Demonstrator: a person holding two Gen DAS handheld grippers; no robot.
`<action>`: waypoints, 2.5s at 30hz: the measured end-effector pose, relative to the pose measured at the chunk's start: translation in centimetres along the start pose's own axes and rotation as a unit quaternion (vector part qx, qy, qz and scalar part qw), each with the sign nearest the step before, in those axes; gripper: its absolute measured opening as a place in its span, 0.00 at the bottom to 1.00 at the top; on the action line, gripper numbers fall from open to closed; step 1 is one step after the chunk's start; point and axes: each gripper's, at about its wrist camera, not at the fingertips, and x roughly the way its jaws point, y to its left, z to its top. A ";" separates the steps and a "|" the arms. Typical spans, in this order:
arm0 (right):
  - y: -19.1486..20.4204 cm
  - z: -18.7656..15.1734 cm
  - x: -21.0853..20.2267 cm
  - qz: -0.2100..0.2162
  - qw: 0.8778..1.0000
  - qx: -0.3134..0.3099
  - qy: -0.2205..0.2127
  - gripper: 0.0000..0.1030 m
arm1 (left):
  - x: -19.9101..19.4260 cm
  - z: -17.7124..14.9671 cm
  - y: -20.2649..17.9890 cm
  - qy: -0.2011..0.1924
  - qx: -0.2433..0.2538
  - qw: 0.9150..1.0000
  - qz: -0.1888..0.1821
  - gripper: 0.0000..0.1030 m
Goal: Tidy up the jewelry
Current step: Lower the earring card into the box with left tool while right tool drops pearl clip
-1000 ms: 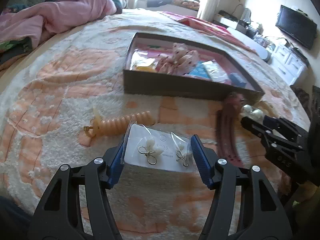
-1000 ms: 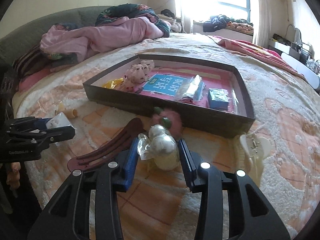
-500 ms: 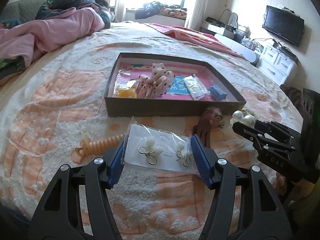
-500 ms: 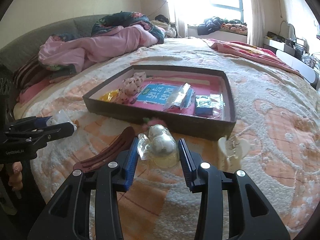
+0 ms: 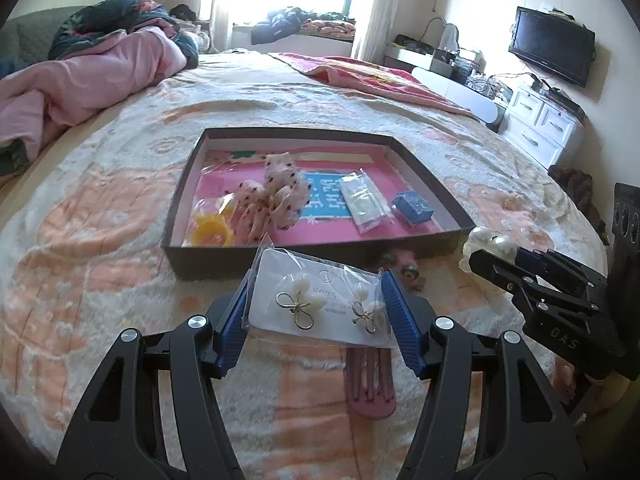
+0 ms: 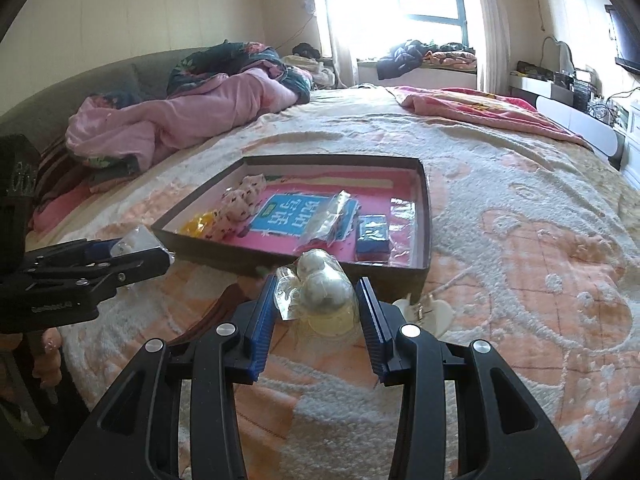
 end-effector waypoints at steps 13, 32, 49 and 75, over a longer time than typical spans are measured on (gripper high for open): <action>-1.7 1.8 -0.4 -0.024 0.999 0.017 -0.016 0.37 | 2.4 3.1 -0.7 -0.005 0.013 1.000 -0.010 0.52; -4.4 5.9 1.8 -0.059 0.998 0.019 -0.029 0.37 | 6.2 6.6 -1.5 -0.008 0.031 0.999 -0.015 0.52; -5.7 9.2 7.5 -0.067 0.997 0.020 0.015 0.37 | 9.6 7.1 0.0 0.015 0.028 0.999 -0.002 0.52; -5.1 9.3 14.6 -0.067 0.992 0.042 0.098 0.46 | 11.6 6.3 1.1 0.047 0.024 0.999 0.008 0.61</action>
